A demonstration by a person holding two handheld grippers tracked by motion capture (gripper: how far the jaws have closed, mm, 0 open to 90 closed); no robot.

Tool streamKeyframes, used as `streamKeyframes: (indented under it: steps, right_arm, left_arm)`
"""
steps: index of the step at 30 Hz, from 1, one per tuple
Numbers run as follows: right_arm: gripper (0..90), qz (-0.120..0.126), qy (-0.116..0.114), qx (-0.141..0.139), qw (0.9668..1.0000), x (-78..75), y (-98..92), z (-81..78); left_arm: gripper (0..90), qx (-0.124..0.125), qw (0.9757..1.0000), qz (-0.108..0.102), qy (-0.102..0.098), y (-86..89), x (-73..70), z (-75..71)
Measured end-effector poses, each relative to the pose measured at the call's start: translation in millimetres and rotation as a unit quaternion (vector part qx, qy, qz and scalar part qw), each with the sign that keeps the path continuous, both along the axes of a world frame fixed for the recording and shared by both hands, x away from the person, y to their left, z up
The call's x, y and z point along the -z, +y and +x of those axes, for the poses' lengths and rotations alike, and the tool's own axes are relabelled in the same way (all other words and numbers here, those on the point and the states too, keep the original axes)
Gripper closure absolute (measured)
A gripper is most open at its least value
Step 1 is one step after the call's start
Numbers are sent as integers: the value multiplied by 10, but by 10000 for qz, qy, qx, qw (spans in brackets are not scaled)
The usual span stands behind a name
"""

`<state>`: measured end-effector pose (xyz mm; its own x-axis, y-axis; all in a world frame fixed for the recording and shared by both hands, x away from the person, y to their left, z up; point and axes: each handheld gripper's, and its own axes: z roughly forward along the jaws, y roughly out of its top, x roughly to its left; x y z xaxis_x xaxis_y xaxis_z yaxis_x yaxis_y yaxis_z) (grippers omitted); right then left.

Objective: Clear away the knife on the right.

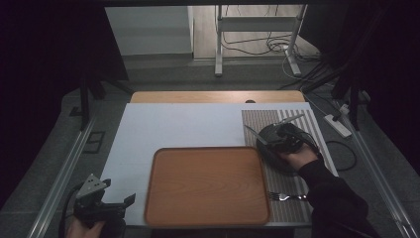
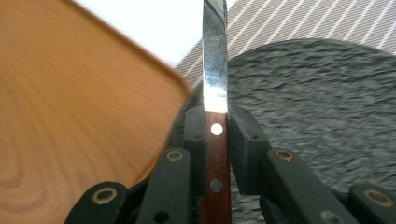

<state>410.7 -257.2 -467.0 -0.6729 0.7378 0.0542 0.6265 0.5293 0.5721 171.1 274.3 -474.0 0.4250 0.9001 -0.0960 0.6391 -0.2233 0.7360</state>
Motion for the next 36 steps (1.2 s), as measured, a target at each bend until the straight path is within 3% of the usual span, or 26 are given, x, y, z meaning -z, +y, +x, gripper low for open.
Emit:
streamKeyframes:
  steps: [12,23,36]
  right_arm:
    - [772,-55,85,-401,9991,46,214,-455]
    - [772,-123,212,-790,9966,102,451,-746]
    - [772,-128,235,-1053,9941,157,677,-853]
  left_arm:
    - [22,9,10000,12,3,-2,-1,2]
    - [21,10,10000,18,8,-3,0,5]
    - [22,12,10000,42,2,-9,1,6]
